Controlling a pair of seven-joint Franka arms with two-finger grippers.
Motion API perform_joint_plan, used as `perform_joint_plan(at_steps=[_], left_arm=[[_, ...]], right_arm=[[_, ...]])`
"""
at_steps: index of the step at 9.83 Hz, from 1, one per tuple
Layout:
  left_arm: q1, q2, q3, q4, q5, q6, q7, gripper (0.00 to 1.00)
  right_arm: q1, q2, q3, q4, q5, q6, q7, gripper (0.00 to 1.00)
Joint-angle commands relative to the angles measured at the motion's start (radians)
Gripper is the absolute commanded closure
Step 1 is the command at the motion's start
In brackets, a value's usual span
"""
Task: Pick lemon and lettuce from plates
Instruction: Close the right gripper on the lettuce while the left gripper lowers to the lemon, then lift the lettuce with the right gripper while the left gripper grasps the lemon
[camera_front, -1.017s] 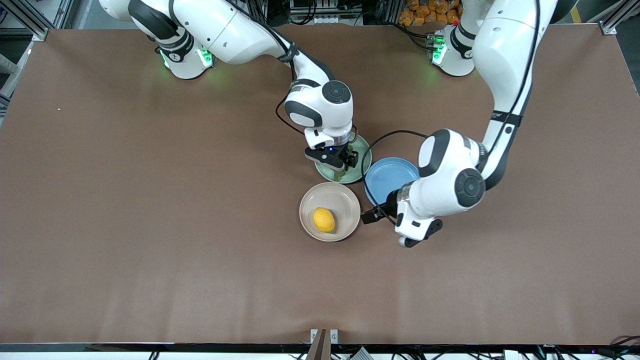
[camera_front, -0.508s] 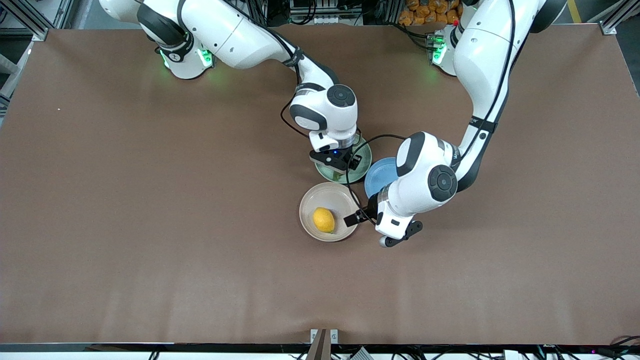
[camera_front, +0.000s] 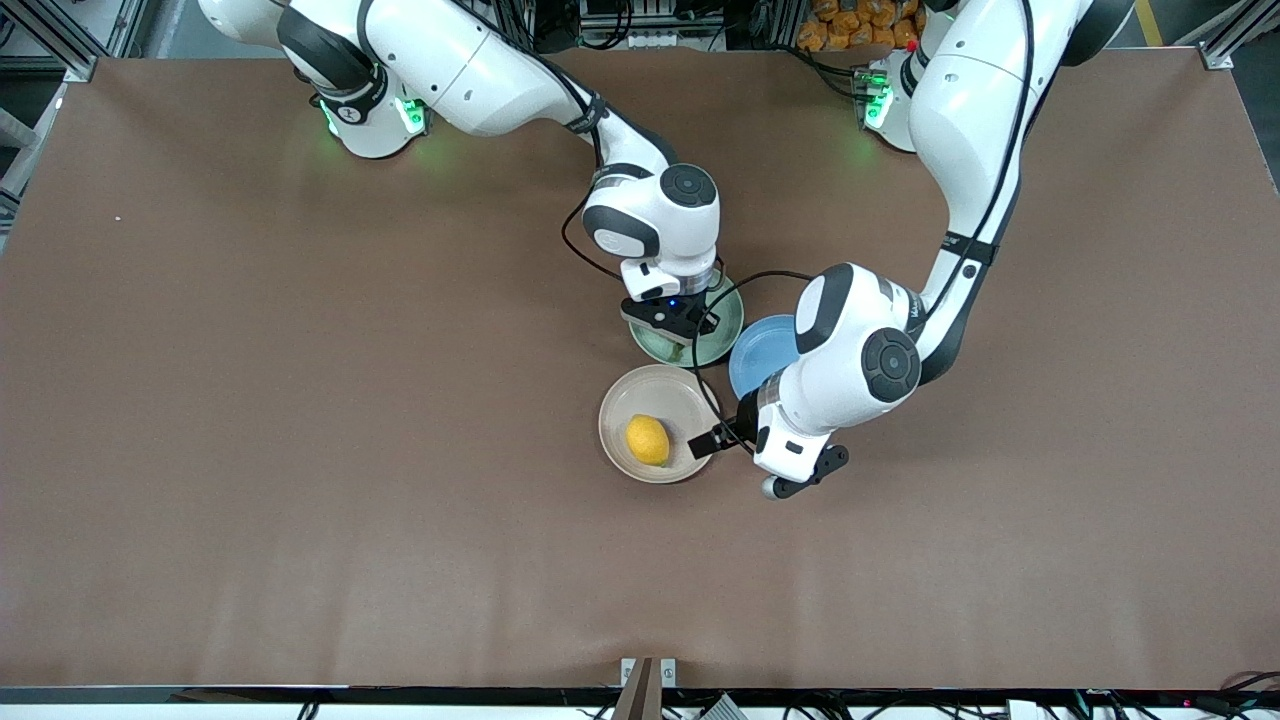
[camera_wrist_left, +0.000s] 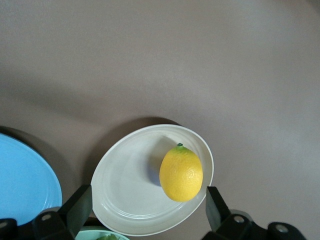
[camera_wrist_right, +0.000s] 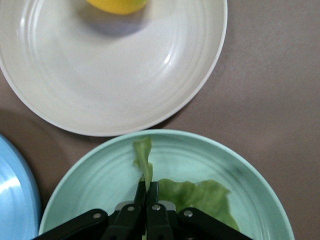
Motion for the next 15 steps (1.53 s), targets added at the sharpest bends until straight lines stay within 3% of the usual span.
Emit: perform_joint_plan(at_steps=[1,3,4,6,8,11,13,15], left_arm=[[0.000,-0.001,0.007,0.026,-0.025,0.002,-0.014,0.00],[-0.003,-0.002,0.007,0.026,-0.025,0.002,-0.014,0.00],[-0.003,-0.001,0.007,0.026,-0.025,0.002,-0.014,0.00],[-0.013,0.013,0.007,0.025,-0.025,0.024,-0.016,0.00],[-0.055,0.043,0.005,0.025,-0.025,0.089,-0.021,0.00],[-0.147,0.108,0.013,0.025,-0.023,0.218,-0.074,0.00],[-0.165,0.138,0.014,0.025,-0.023,0.286,-0.088,0.00],[-0.178,0.175,0.016,0.025,-0.022,0.353,-0.102,0.00]], right_arm=[[-0.036,-0.064,0.058,0.008,-0.014,-0.154,-0.038,1.00],[-0.169,-0.167,0.207,0.007,0.043,-0.313,-0.154,1.00],[-0.239,-0.272,0.239,0.007,0.165,-0.400,-0.290,1.00],[-0.319,-0.424,0.218,0.001,0.326,-0.503,-0.428,1.00],[-0.442,-0.542,0.204,0.001,0.425,-0.623,-0.615,1.00],[-0.617,-0.639,0.128,-0.004,0.505,-0.700,-0.904,1.00],[-0.721,-0.653,0.062,-0.011,0.531,-0.727,-1.112,1.00],[-0.859,-0.653,0.059,-0.054,0.531,-0.718,-1.318,1.00]])
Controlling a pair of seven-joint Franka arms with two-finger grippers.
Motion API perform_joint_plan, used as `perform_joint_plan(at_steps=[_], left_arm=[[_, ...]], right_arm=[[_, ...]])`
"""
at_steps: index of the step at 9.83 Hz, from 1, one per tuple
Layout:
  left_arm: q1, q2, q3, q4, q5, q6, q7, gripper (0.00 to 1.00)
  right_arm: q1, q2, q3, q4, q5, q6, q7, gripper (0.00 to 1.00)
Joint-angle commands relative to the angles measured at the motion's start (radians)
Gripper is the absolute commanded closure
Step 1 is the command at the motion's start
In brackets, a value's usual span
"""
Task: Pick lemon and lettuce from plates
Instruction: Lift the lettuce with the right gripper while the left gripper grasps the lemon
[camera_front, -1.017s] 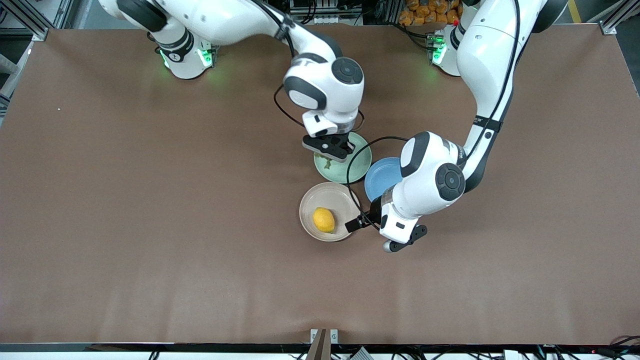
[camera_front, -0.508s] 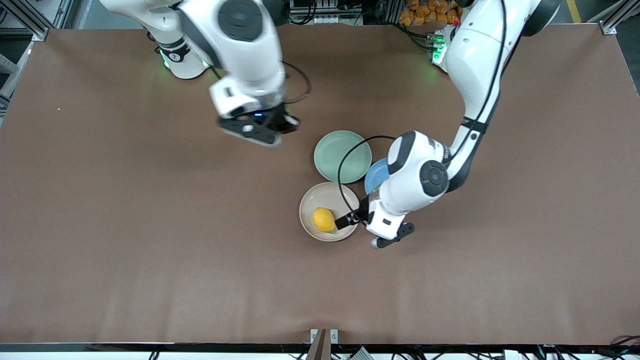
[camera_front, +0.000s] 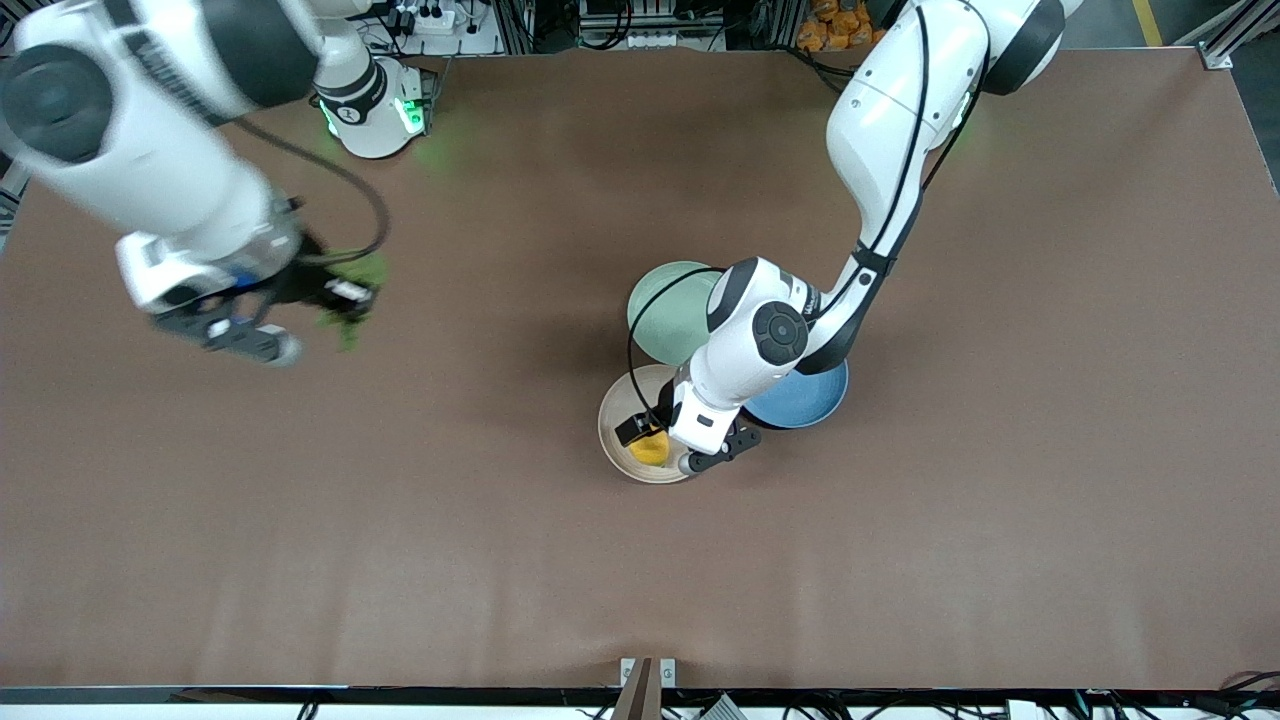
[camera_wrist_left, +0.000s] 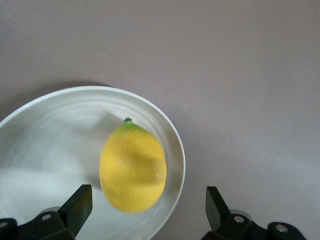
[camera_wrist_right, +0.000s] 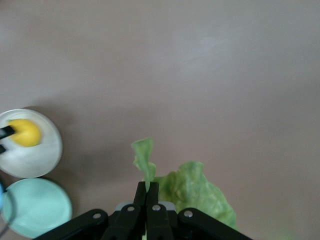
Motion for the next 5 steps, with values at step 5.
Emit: perform_joint_plan(at_steps=[5], left_arm=[[-0.039,0.067,0.022,0.012,-0.012,0.090,-0.014,0.00]], right_arm=[[-0.203,0.006,-0.104,-0.243,0.015,0.165,-0.379,1.00]])
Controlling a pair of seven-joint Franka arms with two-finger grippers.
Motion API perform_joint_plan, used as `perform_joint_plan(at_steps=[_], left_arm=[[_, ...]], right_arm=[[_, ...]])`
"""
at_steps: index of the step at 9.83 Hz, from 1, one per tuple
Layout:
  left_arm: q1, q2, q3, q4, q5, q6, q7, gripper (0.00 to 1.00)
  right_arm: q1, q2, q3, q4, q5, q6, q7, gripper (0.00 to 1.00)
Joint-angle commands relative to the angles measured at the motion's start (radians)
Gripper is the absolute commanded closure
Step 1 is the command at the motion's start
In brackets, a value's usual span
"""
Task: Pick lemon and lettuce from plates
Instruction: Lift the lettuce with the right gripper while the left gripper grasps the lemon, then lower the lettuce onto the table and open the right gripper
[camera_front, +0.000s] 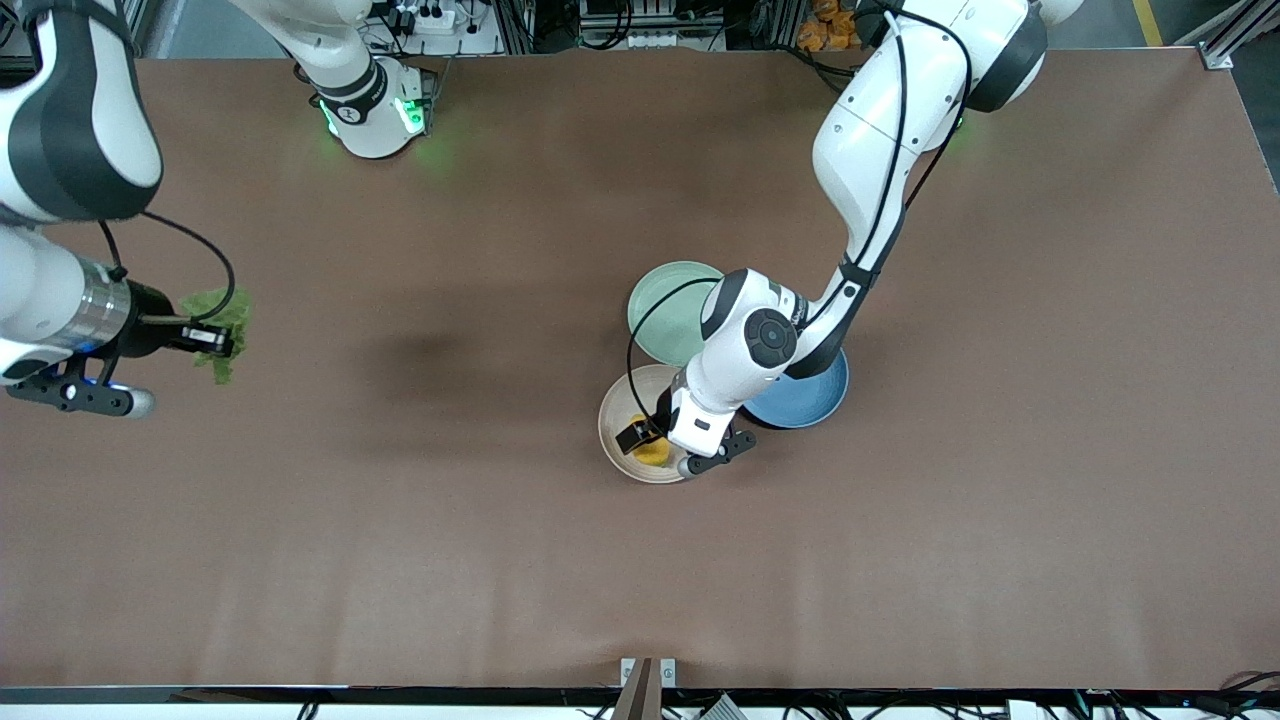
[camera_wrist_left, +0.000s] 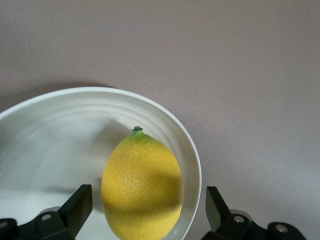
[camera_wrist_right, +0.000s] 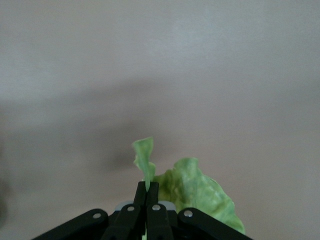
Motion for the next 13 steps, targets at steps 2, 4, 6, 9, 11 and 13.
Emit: perform_joint_plan(at_steps=[2,4,6,9,11,13], left_arm=[[-0.088,0.020,0.091,0.006,-0.009,0.019,-0.014,0.99],[-0.094,0.017,0.099,0.004,-0.009,0.019,-0.015,1.00],[-0.094,-0.009,0.101,-0.005,0.000,0.011,-0.017,1.00],[-0.067,-0.101,0.127,-0.019,0.006,-0.141,-0.015,1.00],[-0.044,-0.169,0.147,-0.025,0.008,-0.257,-0.015,1.00],[-0.035,-0.233,0.164,-0.104,0.061,-0.277,-0.008,1.00]], right_arm=[[-0.027,0.053,-0.055,-0.141,0.011,0.185,-0.108,1.00],[-0.024,0.156,-0.059,-0.163,0.011,0.294,-0.109,1.00],[-0.010,0.236,-0.062,-0.174,0.011,0.450,-0.108,1.00],[0.039,0.328,-0.104,-0.168,0.011,0.612,-0.106,0.88],[0.053,0.322,-0.116,-0.163,0.011,0.618,-0.106,0.00],[0.065,0.252,-0.115,-0.093,0.011,0.467,-0.099,0.00]])
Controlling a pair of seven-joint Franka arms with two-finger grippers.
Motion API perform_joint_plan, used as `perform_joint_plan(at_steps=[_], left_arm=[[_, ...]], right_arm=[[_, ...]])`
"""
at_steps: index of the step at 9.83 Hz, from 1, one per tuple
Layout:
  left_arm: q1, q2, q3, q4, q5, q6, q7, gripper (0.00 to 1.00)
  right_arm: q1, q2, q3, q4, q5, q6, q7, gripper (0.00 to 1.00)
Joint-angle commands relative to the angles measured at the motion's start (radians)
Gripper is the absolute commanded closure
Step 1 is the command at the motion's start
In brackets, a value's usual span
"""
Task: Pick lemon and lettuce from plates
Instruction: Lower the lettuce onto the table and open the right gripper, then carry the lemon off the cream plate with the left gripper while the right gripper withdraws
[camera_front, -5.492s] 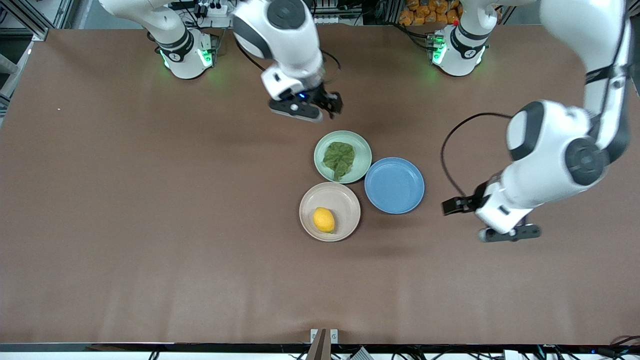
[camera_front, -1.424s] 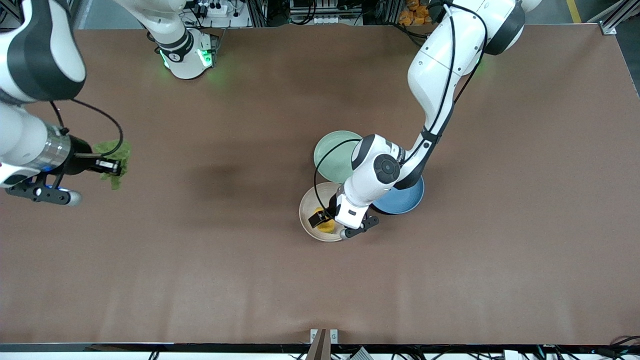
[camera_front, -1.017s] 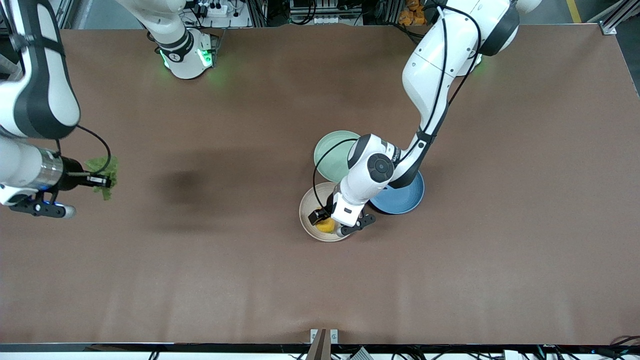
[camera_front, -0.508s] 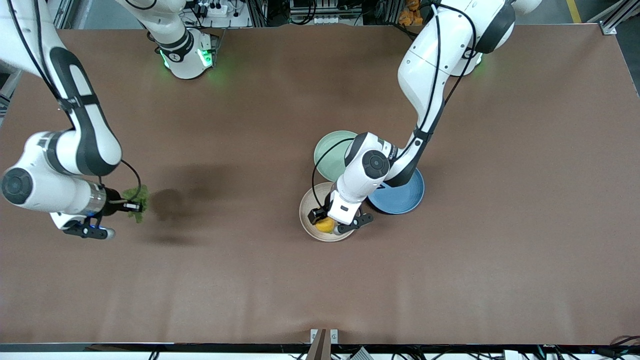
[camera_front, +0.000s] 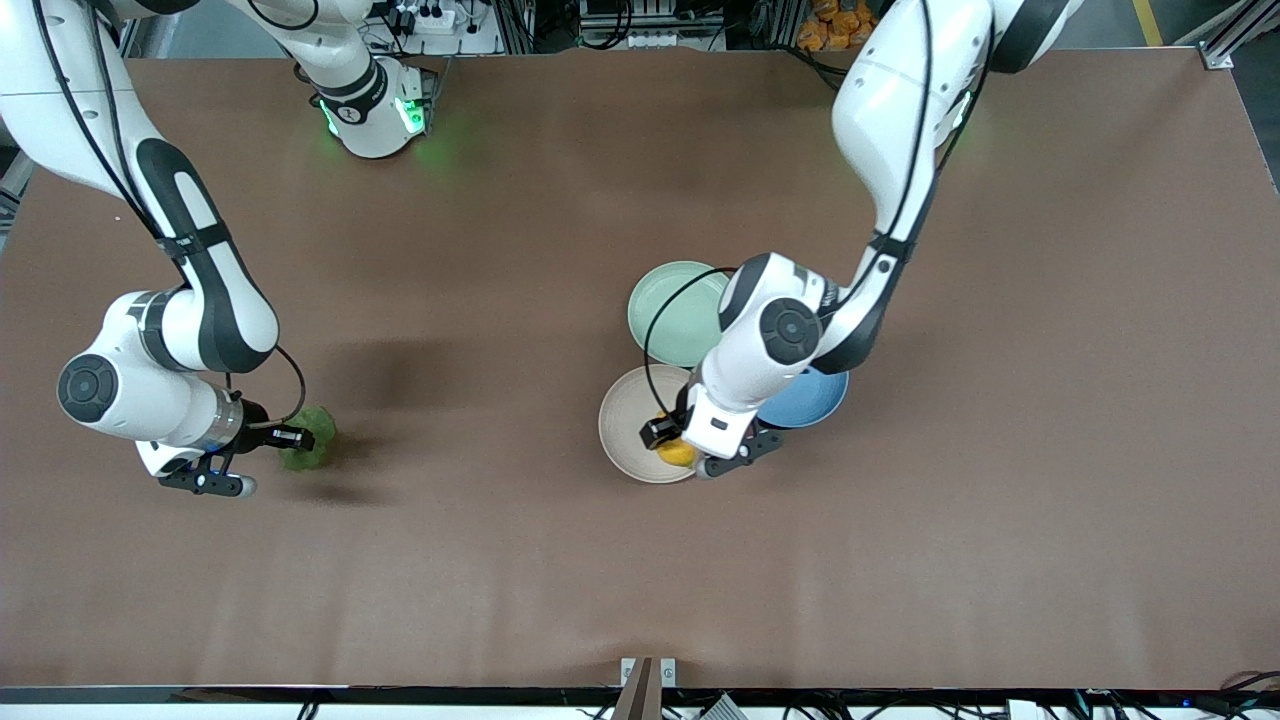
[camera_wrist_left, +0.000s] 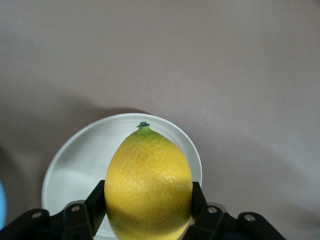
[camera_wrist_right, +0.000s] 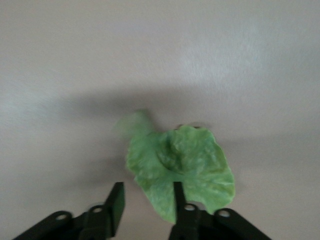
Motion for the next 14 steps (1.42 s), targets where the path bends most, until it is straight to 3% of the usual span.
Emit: perform_joint_plan(at_steps=[1,4,6,8,11,14], left_arm=[[0.031,-0.116,0.015,-0.155,0.050,-0.006,0.000,1.00],[0.149,-0.212,0.014,-0.304,0.085,-0.006,0.131,1.00],[0.217,-0.216,0.014,-0.334,0.086,-0.009,0.234,1.00],[0.290,-0.239,0.014,-0.376,0.087,-0.018,0.354,1.00],[0.415,-0.238,0.014,-0.379,0.168,-0.095,0.518,1.00],[0.499,-0.233,0.014,-0.379,0.230,-0.139,0.610,1.00]], right_arm=[[0.032,-0.079,-0.011,0.149,0.008,-0.246,-0.003,0.00],[0.080,-0.104,-0.012,0.343,-0.040,-0.517,0.000,0.00],[0.074,-0.190,-0.015,0.323,-0.048,-0.541,0.000,0.00],[0.074,-0.286,-0.015,0.311,-0.046,-0.663,0.005,0.00],[0.072,-0.436,-0.015,0.311,-0.032,-0.749,0.003,0.00],[0.147,-0.548,-0.093,0.306,0.020,-0.795,0.000,0.00]])
